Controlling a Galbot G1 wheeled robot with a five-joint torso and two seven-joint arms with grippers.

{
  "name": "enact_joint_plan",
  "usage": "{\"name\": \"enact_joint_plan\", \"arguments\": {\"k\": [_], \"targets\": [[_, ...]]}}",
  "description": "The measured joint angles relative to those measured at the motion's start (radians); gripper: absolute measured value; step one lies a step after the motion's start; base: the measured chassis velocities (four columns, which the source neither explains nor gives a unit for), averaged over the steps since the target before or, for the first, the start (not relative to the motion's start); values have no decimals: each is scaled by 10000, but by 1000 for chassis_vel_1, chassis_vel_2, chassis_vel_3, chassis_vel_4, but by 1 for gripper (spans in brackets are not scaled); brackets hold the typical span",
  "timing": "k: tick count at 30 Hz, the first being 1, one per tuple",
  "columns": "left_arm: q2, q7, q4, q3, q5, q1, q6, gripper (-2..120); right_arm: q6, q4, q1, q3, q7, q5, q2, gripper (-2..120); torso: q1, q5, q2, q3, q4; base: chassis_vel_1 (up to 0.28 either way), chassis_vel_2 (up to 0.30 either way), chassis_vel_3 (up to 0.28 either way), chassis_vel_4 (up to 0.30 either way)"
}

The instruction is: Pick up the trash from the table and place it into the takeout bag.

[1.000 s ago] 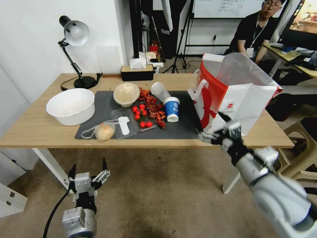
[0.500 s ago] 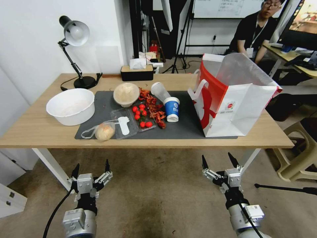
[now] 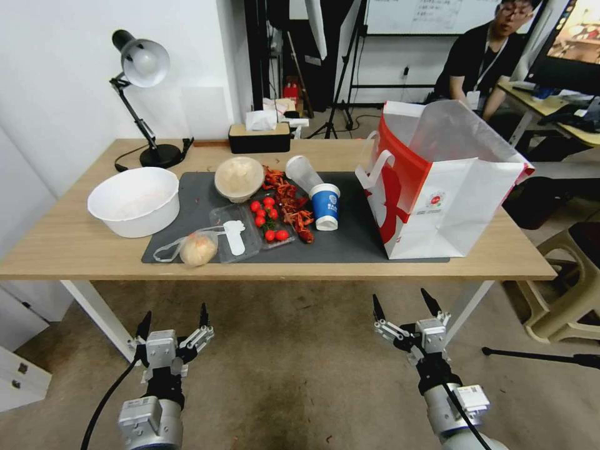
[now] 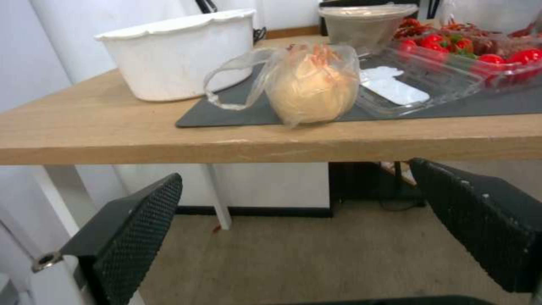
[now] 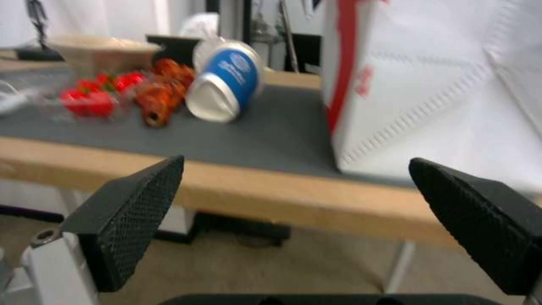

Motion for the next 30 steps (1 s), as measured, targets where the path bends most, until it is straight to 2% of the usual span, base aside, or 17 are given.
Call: {"name": "enact_joint_plan", "arguments": {"k": [4, 12, 30], "targets": [[0, 53, -52, 29, 41, 45, 73, 100, -309, -71, 780, -645, 28, 11, -199, 100, 1, 1, -1, 1, 3, 0, 0, 0, 0], [-55, 53, -102, -4, 77, 74, 122, 100, -1697, -99, 2801, -2041, 277, 532, -464, 100, 1, 3, -2, 2, 4, 0, 0, 0, 0], [-133, 21, -104, -46, 110, 90, 108, 100, -3222, -487, 4959, -3350, 1184, 1198, -521, 100, 1, 0, -2, 1, 0, 0, 0, 0, 0]]}}
